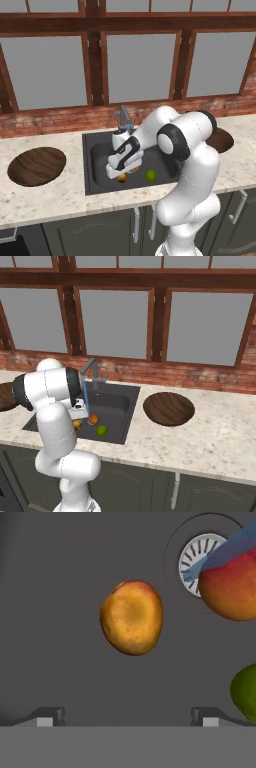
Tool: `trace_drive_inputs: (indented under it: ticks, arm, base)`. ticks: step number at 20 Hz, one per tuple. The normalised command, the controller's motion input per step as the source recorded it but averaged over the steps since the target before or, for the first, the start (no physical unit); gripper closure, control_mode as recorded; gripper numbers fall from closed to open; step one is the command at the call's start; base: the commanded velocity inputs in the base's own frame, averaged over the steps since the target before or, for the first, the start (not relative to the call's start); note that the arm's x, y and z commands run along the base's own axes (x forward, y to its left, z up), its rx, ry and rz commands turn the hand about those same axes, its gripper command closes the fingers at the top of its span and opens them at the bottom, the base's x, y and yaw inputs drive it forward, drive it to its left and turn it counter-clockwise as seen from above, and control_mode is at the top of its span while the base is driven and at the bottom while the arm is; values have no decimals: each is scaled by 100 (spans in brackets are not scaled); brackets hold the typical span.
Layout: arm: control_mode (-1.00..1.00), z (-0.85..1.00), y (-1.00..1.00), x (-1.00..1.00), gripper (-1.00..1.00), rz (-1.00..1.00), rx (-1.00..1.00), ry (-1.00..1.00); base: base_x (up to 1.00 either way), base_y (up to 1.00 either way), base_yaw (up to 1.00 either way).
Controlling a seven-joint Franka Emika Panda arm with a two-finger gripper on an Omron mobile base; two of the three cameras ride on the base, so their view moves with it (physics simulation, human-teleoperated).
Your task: Pick the mangos from the sink and place them in one bowl. Place the lime in the other bowl. Then turn off the sink faucet.
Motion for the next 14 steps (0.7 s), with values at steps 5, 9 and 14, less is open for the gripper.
trace_drive_inputs:
  ticks: [5,9,14]
  arm:
    - [-100,-19,10,24,-100,2,0,5]
    - [-100,-18,10,28,-100,2,0,3]
    - [-100,-19,7,27,-100,0,0,1]
  base:
    - [0,0,0]
    - [0,0,0]
    - [0,0,0]
